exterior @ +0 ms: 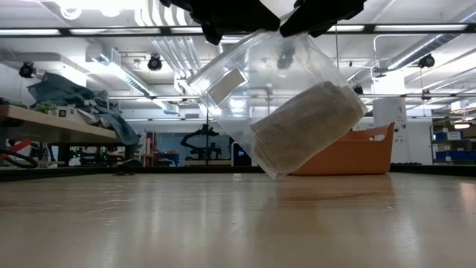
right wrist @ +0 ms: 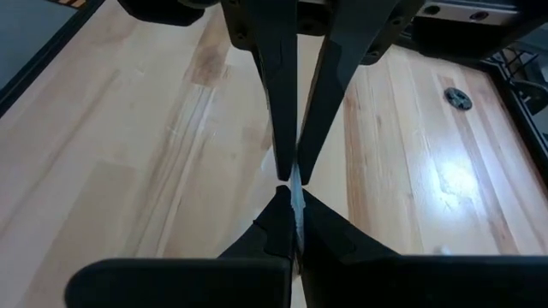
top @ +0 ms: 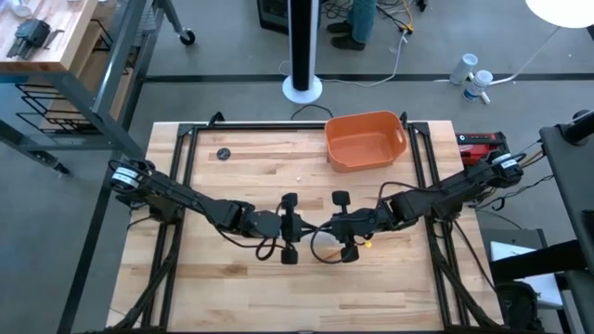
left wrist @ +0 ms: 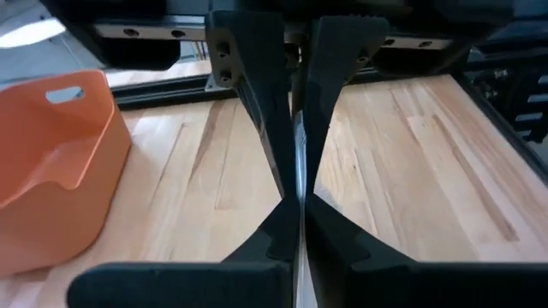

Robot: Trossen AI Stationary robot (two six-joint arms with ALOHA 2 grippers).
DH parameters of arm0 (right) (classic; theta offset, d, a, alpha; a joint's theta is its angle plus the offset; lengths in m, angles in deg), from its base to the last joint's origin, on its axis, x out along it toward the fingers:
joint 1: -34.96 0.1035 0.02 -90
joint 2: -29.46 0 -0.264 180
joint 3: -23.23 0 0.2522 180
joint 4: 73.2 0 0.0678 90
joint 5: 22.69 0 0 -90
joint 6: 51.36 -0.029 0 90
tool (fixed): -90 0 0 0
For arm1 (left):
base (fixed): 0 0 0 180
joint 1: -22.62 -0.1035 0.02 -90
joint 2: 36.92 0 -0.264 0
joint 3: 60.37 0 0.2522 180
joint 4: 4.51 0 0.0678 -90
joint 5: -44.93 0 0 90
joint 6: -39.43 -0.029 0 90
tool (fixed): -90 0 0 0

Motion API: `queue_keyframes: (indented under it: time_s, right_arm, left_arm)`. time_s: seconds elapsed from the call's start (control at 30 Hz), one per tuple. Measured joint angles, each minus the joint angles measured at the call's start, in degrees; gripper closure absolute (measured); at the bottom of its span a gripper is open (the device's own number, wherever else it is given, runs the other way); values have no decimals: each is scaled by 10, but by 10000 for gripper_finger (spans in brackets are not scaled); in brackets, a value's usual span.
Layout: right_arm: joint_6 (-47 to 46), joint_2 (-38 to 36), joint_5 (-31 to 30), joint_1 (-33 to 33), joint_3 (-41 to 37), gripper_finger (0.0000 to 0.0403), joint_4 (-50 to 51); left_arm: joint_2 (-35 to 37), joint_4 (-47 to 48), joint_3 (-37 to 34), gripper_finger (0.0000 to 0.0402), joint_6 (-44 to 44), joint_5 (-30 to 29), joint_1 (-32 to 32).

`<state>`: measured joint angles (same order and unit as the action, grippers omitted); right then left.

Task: Roll bandage
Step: Close the transparent zip bag

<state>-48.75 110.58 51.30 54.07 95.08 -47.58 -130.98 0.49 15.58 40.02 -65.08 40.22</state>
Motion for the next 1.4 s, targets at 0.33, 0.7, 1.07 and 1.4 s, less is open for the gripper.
queue_keyframes:
  time_s: [0.33,0.7,1.07,1.4]
  right_arm:
    - [-1,0,0,0,0,403,0]
    - [-5,0,1,0,0,403,2]
    - [-5,0,1,0,0,403,3]
    - [-5,0,5,0,0,403,3]
  left_arm:
    - [1,33,0,398,-20,0,0]
    - [1,32,0,395,7,0,0]
    - [1,41,0,399,-30,-2,2]
    - [1,57,-1,383,9,-4,2]
